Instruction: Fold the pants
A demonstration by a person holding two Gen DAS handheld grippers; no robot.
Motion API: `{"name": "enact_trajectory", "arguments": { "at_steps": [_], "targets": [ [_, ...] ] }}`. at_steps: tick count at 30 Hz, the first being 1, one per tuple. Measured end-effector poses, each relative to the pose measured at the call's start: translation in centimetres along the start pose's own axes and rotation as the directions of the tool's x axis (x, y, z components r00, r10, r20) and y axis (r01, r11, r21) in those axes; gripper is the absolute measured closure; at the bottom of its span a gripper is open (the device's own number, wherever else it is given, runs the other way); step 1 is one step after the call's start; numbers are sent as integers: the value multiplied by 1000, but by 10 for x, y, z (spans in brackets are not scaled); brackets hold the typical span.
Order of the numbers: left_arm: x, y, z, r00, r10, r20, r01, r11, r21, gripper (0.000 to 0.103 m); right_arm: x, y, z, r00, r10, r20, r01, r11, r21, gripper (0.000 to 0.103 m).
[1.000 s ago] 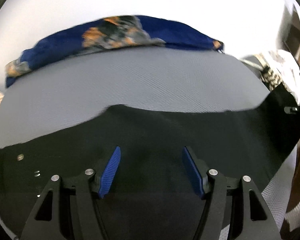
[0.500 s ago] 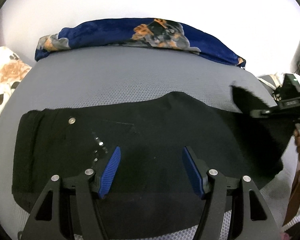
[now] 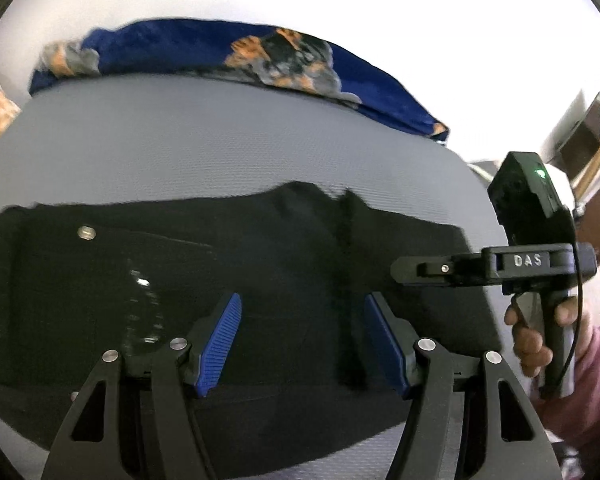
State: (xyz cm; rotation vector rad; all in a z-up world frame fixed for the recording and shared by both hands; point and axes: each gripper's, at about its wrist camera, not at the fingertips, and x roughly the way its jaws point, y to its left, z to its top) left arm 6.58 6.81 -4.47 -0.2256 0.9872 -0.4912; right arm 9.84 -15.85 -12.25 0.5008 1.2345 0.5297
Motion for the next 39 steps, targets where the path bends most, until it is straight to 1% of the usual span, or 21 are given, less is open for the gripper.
{"name": "enact_trajectory", "arguments": {
  "at_steps": [2, 4, 6, 8, 10, 15, 16, 20, 21, 23, 27, 29, 30, 31, 32, 33, 34, 35, 36, 37, 39],
  "targets": [
    [5, -3, 2, 997, -72, -30, 72, 997, -22, 38, -16, 3, -5, 999, -16, 33, 17, 1000, -19, 52],
    [16, -5, 3, 984, -159, -84, 154, 986, -58, 38, -31, -1, -11, 997, -43, 60, 44, 999, -21, 52],
    [31, -6, 4, 964, -223, -144, 208, 972, -112, 38, -42, -6, -17, 994, -69, 88, 69, 998, -3, 50],
    [46, -2, 5, 942, -273, -195, 240, 954, -181, 38, -51, -16, -25, 990, -93, 107, 90, 995, 32, 50],
    [62, 4, 4, 921, -310, -238, 248, 934, -256, 40, -58, -28, -35, 988, -92, 122, 83, 994, 76, 50],
    [83, 15, 1, 881, -385, -275, 272, 887, -373, 47, -69, -55, -53, 986, -75, 149, 50, 985, 167, 50],
    [86, 15, 1, 875, -398, -278, 278, 880, -384, 51, -69, -58, -55, 985, -75, 153, 48, 983, 176, 50],
    [92, 15, 1, 857, -434, -278, 301, 860, -413, 52, -70, -70, -59, 983, -64, 170, 26, 976, 216, 50],
    [95, 14, 1, 845, -451, -287, 310, 851, -423, 52, -70, -71, -59, 982, -60, 177, 19, 974, 226, 50],
    [99, 10, 0, 833, -469, -292, 319, 840, -439, 52, -71, -74, -58, 981, -46, 188, 1, 972, 234, 50],
    [104, 1, -1, 822, -482, -304, 331, 838, -434, 52, -72, -78, -56, 979, -39, 199, -9, 972, 235, 49],
    [108, -3, -3, 809, -501, -308, 345, 828, -442, 53, -71, -79, -56, 979, -34, 202, -15, 971, 237, 49],
    [107, -4, -6, 807, -504, -308, 349, 827, -440, 61, -70, -79, -56, 979, -30, 204, -20, 971, 238, 49],
    [108, -7, -9, 810, -495, -315, 341, 834, -433, 70, -70, -79, -56, 979, -29, 204, -20, 971, 238, 48],
    [110, -10, -11, 817, -478, -322, 331, 847, -416, 76, -69, -78, -55, 979, -29, 203, -21, 971, 238, 48],
    [111, -11, -11, 826, -460, -327, 317, 858, -405, 88, -68, -77, -55, 979, -28, 202, -21, 971, 238, 48],
    [111, -9, -13, 832, -447, -329, 305, 863, -402, 91, -67, -76, -55, 979, -29, 201, -20, 972, 236, 48],
    [110, -8, -13, 832, -449, -325, 305, 861, -408, 92, -67, -75, -55, 979, -31, 200, -17, 972, 233, 48],
    [107, -8, -13, 839, -445, -315, 302, 860, -412, 94, -67, -74, -54, 979, -34, 199, -13, 973, 230, 48],
    [103, -10, -13, 848, -431, -309, 297, 869, -396, 98, -67, -73, -54, 979, -36, 198, -10, 973, 229, 48],
    [86, -16, -12, 872, -394, -291, 298, 898, -323, 99, -69, -71, -54, 979, -44, 199, -3, 974, 227, 48]
  ]
}}
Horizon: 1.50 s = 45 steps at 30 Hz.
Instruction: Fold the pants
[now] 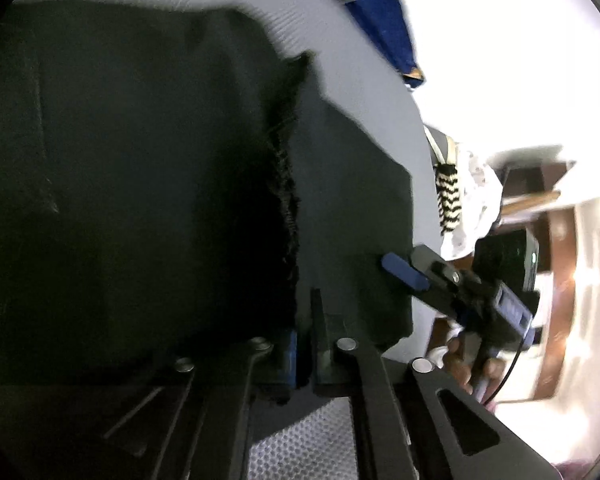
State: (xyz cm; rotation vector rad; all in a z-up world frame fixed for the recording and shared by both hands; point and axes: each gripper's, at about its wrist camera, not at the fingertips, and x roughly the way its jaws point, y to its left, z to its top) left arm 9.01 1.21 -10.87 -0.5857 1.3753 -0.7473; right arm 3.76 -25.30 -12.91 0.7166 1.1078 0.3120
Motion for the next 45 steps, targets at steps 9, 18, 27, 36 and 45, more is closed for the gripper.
{"name": "enact_trajectory", "arguments": {
  "at_steps": [9, 18, 27, 36, 45],
  "targets": [
    [4, 8, -17, 993, 112, -21, -110, 992, 63, 99, 0, 7, -3, 997, -79, -1, 79, 994, -70, 49],
    [-22, -29, -15, 907, 379, 183, -415, 879, 236, 79, -4, 33, -2, 975, -210, 66, 220, 945, -241, 49],
    [-3, -67, 30, 882, 354, 311, -458, 801, 386, 64, -10, 40, 39, 901, -380, 208, 429, 849, -310, 50],
    [38, -42, 68, 874, 421, 245, -485, 797, 360, 64, 10, 18, 57, 892, -418, 171, 450, 852, -266, 51],
    [-21, -25, 31, 883, 375, 284, -446, 859, 251, 57, 9, 31, 16, 922, -379, 77, 384, 874, -297, 51]
  ]
}}
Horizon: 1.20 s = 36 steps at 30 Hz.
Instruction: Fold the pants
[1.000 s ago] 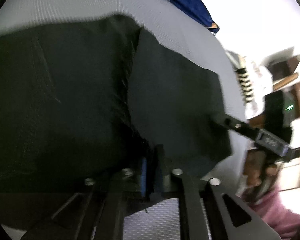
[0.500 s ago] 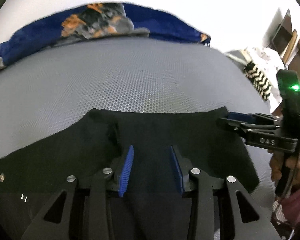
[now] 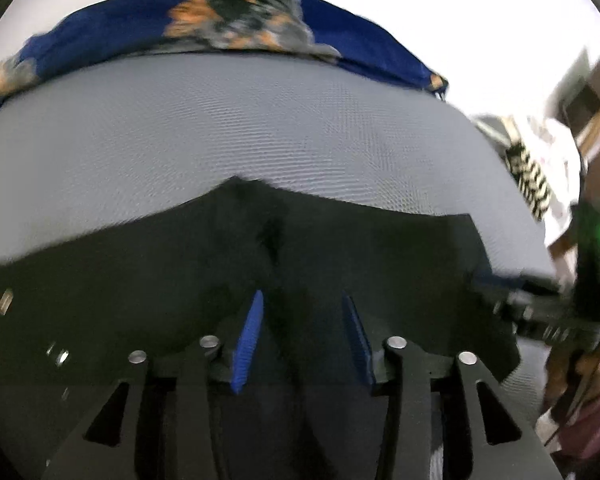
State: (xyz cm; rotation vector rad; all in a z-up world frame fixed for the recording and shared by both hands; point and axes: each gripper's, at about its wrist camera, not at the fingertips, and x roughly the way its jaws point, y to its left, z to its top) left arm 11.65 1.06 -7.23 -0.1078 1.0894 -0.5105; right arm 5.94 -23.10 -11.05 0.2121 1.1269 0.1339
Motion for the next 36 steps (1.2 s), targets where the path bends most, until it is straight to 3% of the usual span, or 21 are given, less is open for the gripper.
{"name": "enact_trajectory", "arguments": {
  "at_steps": [7, 13, 20, 24, 28, 33, 36],
  "targets": [
    [-82, 55, -44, 990, 77, 115, -59, 987, -149, 56, 3, 53, -46, 993, 86, -84, -93, 993, -79, 50],
    [-133, 105, -83, 972, 132, 194, -63, 943, -325, 54, 18, 111, -52, 977, 162, -142, -185, 968, -169, 49],
    [-160, 157, -129, 959, 160, 233, -10, 843, -538, 54, 37, 170, -48, 958, 214, -193, -260, 929, -262, 49],
    [-156, 174, -152, 966, 89, 241, 79, 791, -607, 54, 39, 180, -40, 948, 239, -212, -289, 924, -250, 49],
    [-142, 187, -170, 970, 23, 243, 151, 728, -668, 54, 27, 174, -31, 965, 209, -158, -244, 939, -244, 39],
    [-125, 202, -181, 963, -30, 269, 220, 667, -712, 54, 16, 156, -23, 977, 163, -135, -191, 954, -232, 38],
    [-120, 212, -184, 957, -31, 287, 239, 646, -725, 54, 17, 146, -22, 982, 127, -142, -156, 964, -215, 38]
  ]
}}
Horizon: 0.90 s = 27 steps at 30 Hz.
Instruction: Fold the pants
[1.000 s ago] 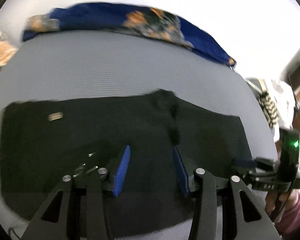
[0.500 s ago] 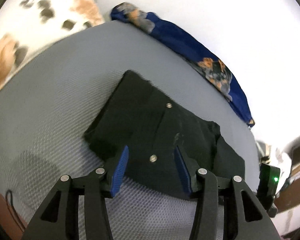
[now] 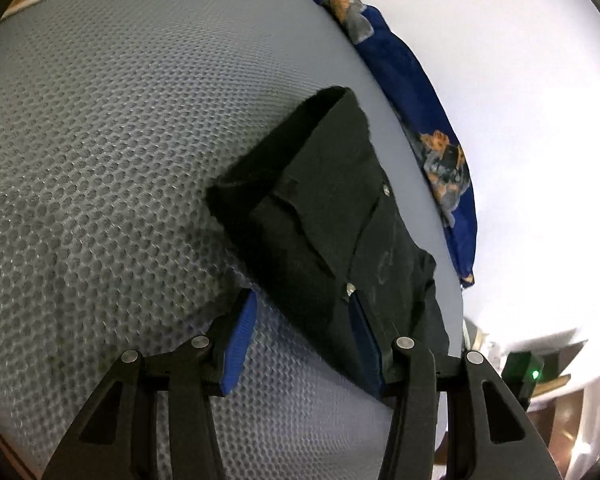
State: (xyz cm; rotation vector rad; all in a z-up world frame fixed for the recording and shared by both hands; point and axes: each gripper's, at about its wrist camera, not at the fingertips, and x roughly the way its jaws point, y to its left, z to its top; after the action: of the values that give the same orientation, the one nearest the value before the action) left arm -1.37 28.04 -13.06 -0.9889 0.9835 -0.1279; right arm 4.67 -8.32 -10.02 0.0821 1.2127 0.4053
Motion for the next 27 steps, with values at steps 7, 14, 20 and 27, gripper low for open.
{"name": "enact_trajectory", "arguments": {
  "at_steps": [7, 14, 20, 27],
  "targets": [
    [-1, 22, 15, 994, -95, 45, 98, 993, -65, 54, 14, -13, -3, 998, -24, -51, 26, 999, 34, 39],
    [0, 23, 23, 993, -114, 24, 115, 993, -37, 54, 21, -12, -2, 997, -25, -76, 28, 999, 38, 33],
    [-14, 33, 20, 993, -103, 55, 104, 995, -13, 54, 23, -8, -2, 995, -40, -87, 42, 999, 19, 29],
    [-12, 37, 31, 989, -113, 100, 116, 993, -19, 54, 28, 0, 2, 994, -54, -98, 55, 998, 10, 23]
  ]
}}
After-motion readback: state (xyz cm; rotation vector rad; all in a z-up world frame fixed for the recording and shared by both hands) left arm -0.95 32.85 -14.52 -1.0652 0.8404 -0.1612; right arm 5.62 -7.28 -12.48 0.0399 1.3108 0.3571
